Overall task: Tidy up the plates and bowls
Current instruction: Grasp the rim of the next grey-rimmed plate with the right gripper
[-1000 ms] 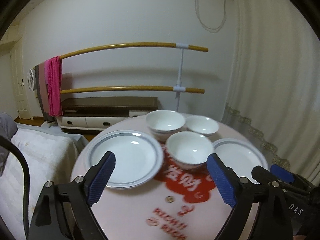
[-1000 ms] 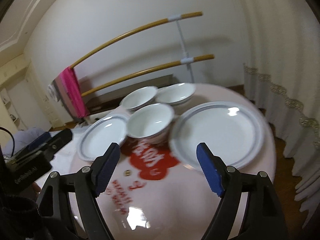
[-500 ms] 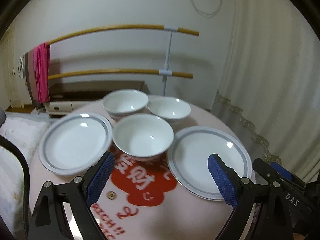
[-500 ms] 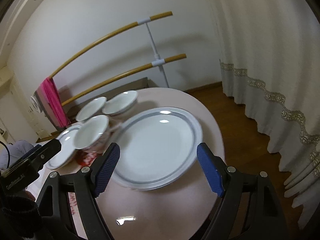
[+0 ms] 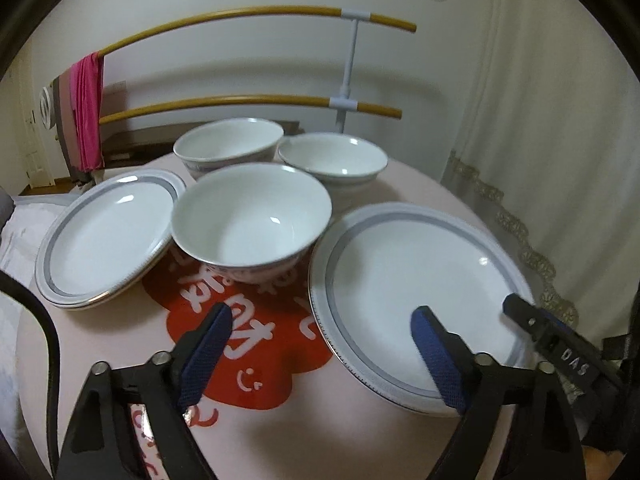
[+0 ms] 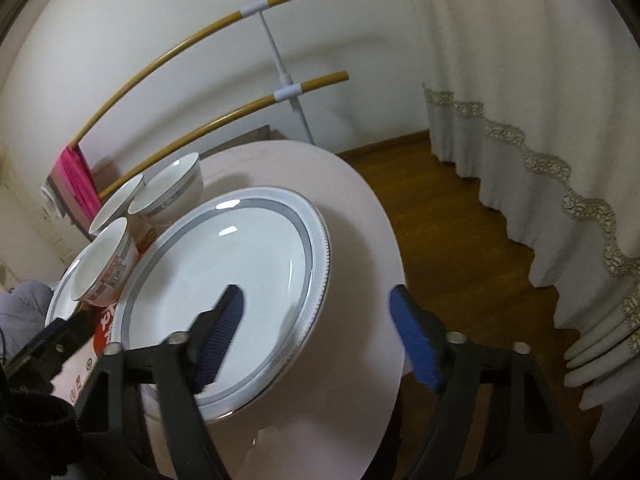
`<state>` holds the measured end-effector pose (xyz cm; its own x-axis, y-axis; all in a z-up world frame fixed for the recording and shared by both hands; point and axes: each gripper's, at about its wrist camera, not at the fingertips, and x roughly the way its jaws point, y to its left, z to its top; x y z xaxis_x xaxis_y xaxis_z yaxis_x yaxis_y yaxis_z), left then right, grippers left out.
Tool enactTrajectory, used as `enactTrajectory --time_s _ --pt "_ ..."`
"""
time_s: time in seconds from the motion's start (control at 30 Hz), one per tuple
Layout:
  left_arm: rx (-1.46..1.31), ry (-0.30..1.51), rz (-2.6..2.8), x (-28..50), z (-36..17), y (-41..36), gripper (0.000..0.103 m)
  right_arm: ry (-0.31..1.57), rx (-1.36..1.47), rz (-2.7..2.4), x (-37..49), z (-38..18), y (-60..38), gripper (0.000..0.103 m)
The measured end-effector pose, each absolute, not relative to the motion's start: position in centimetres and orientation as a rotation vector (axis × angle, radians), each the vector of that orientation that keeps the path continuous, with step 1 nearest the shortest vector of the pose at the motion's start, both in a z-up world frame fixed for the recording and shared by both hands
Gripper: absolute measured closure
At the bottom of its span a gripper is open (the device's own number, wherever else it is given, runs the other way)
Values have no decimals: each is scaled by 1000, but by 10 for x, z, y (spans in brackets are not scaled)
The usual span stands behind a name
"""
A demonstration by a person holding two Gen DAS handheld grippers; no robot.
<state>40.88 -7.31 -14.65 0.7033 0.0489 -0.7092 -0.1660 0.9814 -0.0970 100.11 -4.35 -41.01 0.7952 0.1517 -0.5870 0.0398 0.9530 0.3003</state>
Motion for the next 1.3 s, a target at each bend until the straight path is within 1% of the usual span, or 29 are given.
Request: enactTrajectory --time_s 0.03,0.07,0.13,0.17,0.2,0.23,0.27,0.33,0.37,0.4,0.47,0.7,0.73,0.77,0.8,0.83,0.93,1.07,1.3 --pt "-157 791 120 412 -148 -73 28 653 312 70 1003 -411 -44 41" --pt "-156 802 118 417 -151 -73 30 657 318 79 1005 -413 -45 47" --pt "-166 825 117 426 -157 -71 32 662 321 91 1009 -414 -46 52" --pt "-173 840 114 431 -161 -70 37 660 322 97 1010 -415 -46 54" --pt "-179 852 111 435 -164 -69 40 658 321 104 1012 -414 -47 55" --pt "-188 869 107 438 -167 -68 45 659 323 109 1014 -414 -47 60" --pt "-198 885 102 442 -170 -67 47 662 326 113 1016 -414 -48 64" --pt "-215 898 100 447 -176 -64 47 665 325 122 1020 -413 -48 71" --pt "-221 900 99 448 -178 -64 50 668 324 131 1022 -413 -47 74" --pt "-222 903 100 451 -179 -63 51 670 323 137 1023 -414 -46 75" --pt "-233 907 97 456 -181 -62 56 671 313 151 1026 -414 -44 77" --pt "-235 902 81 469 -186 -61 57 675 314 171 1032 -416 -45 79" --pt "-231 901 82 471 -188 -62 60 673 308 173 1033 -416 -45 81" --pt "-230 898 77 472 -188 -62 67 672 305 174 1033 -417 -45 82" --pt "-233 896 63 473 -188 -63 71 670 303 175 1033 -417 -45 83" --pt "-230 894 57 473 -188 -64 72 666 305 183 1032 -418 -46 84" --pt "-229 888 63 475 -190 -63 72 660 315 194 1032 -419 -47 86" --pt "-244 887 56 473 -189 -60 76 662 323 196 1030 -418 -47 86" --pt "-234 901 28 458 -186 -55 77 683 340 204 1010 -418 -46 87"
